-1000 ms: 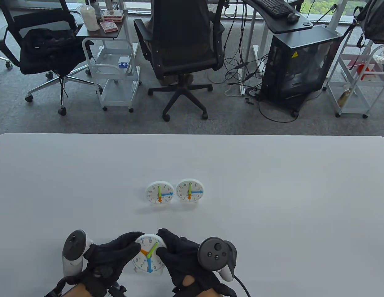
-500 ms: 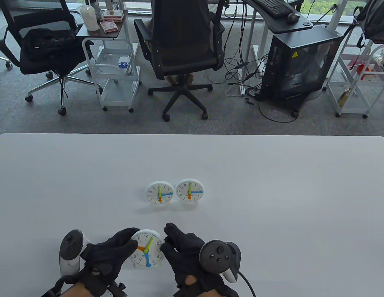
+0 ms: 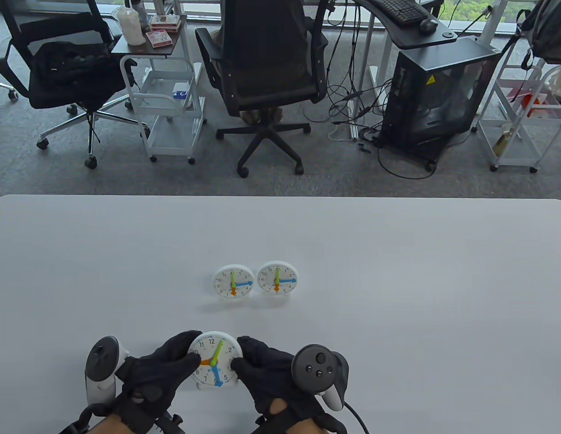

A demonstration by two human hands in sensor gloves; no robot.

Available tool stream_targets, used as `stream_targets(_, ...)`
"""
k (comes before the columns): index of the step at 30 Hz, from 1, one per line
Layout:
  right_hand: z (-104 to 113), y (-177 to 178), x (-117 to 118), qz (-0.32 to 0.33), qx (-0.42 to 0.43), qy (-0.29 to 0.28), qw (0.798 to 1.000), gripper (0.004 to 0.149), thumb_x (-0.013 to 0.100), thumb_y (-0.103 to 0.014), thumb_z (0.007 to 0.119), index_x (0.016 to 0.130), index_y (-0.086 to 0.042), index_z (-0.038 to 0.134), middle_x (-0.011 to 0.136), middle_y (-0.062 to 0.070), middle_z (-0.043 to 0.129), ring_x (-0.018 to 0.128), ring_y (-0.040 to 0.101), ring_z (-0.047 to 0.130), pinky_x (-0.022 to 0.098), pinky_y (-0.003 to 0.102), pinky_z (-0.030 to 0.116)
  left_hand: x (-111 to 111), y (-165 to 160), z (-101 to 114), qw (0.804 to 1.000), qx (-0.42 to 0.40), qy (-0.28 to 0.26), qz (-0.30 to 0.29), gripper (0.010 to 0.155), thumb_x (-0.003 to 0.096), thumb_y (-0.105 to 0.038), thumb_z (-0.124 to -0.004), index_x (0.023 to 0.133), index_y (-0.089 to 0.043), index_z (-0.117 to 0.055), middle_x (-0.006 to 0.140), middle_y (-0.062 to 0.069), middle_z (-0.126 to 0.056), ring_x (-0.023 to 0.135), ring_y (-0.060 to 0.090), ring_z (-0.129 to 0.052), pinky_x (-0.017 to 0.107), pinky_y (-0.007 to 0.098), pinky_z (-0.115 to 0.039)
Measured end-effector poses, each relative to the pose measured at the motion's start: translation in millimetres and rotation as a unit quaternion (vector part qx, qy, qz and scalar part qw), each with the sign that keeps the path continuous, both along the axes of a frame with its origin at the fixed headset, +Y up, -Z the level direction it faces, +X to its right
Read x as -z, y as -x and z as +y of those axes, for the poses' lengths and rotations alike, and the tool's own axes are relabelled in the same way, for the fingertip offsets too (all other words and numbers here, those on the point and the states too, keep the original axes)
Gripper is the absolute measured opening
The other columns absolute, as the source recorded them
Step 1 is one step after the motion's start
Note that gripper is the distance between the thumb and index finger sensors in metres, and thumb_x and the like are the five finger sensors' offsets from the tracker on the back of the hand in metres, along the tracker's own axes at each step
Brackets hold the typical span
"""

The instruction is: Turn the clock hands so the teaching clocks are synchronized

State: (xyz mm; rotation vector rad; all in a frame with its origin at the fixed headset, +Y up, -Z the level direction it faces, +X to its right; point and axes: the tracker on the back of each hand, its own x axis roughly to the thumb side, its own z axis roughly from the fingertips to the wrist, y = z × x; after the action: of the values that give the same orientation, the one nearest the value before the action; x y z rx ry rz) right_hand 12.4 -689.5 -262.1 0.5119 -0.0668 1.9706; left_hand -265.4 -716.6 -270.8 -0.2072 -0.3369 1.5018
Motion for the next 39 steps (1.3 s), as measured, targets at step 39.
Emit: stream_targets(39, -0.4, -0.3, -0.7, 0.0, 0.002, -0.004, 1.0, 0.056, 0.048, -0.034, 0.083, 0.082, 0.01, 0.082, 0.057, 0.011, 0.101, 0.053, 0.038, 0.101, 0.048, 0.068, 0.07, -1.3, -10.1, -3.8, 0.999, 0.038, -0.008, -0.017, 0.07, 0.0422, -0.036, -0.101, 0.099, -0.019, -0.065, 0.087, 0.003, -0.094, 0.077, 0.038, -0.093, 0.061, 0.068, -0.063)
